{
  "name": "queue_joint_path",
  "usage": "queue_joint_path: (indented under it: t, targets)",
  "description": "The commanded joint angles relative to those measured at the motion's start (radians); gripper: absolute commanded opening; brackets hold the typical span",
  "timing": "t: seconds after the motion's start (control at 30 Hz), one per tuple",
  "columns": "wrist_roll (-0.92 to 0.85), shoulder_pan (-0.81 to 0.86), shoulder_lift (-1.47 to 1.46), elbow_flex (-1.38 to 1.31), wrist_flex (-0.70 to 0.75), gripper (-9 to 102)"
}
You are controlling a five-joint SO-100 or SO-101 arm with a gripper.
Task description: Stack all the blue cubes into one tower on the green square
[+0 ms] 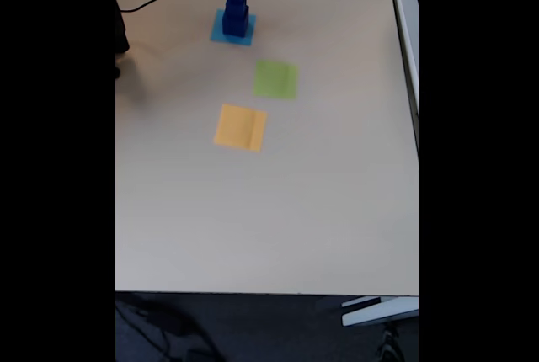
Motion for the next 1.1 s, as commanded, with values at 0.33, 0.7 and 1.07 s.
queue_joint_path:
  t: [0.33,0.7,1.07]
  targets:
    - [-0.026,0.015,0.006,-0.06,0.003,13]
    - [-0.037,0.02,0.002,-0.067,0.002,13]
    - [-0.028,0.017,-0.003,-0.063,0.005,11]
